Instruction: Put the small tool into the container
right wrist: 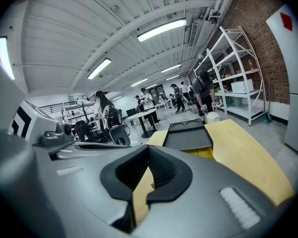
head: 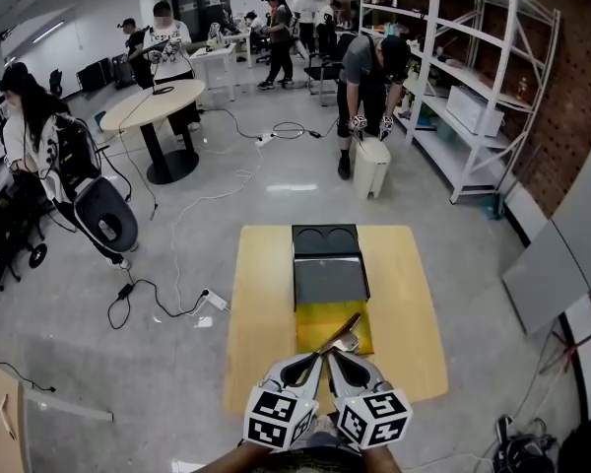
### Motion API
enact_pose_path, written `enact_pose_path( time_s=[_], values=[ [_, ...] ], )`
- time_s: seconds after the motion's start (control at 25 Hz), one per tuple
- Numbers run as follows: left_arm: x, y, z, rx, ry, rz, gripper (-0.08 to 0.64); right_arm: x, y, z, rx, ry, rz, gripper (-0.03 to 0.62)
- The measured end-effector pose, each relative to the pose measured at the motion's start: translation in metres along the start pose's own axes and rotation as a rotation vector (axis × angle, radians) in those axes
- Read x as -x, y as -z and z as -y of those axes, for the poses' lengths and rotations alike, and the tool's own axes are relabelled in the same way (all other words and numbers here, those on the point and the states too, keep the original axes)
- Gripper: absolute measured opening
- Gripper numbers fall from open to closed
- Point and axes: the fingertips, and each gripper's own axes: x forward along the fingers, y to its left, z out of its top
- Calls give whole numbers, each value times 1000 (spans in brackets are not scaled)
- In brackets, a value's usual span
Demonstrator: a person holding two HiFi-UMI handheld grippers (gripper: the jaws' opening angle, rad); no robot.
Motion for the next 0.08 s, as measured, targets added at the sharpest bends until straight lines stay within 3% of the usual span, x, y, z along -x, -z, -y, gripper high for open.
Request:
enact_pose_path(
  time_s=[0.08],
  values=[
    [3,3,0,0,1,-1,9,1,3,-3,-3,0,0,5]
  ],
)
